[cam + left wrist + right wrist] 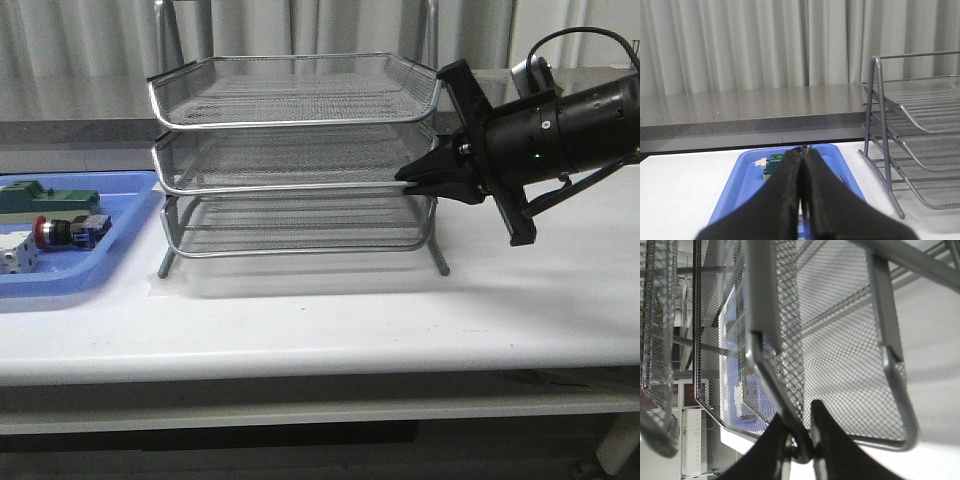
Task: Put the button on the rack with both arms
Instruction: 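Grip the middle tier edge and pull it out toward the robot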
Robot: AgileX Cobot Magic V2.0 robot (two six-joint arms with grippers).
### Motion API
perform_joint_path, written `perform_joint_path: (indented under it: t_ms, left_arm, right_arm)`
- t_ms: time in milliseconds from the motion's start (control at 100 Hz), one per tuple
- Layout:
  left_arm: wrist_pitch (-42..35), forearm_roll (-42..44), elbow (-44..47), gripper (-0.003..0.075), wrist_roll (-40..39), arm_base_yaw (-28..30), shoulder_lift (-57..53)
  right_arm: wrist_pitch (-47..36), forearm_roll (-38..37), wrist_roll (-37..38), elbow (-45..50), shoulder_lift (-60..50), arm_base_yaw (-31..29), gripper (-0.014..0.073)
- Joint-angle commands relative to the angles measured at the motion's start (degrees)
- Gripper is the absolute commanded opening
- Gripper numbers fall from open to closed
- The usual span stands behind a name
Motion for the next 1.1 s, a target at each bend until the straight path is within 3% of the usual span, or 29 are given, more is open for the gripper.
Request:
perform_joint_path:
  t_ms: [0, 790, 1090]
  left_arm:
    - [-4.55, -0.5, 3.25, -0.0021, -0.43, -0.1, -1.82]
    - [-4.55, -0.5, 3.25, -0.0021, -0.43, -0.1, -1.82]
    - [-4.55, -0.5, 3.25, -0.0021, -0.43, -0.1, -1.82]
  right_arm:
    - [7.07, -0.31, -0.33, 0.69, -3.56, 0.15, 0.0045]
    - [3.49, -1.27, -8.46, 23.89, -15.81, 0.15, 0.0045]
    - [2.61, -1.27, -8.88, 28.42, -21.09, 0.15, 0.0045]
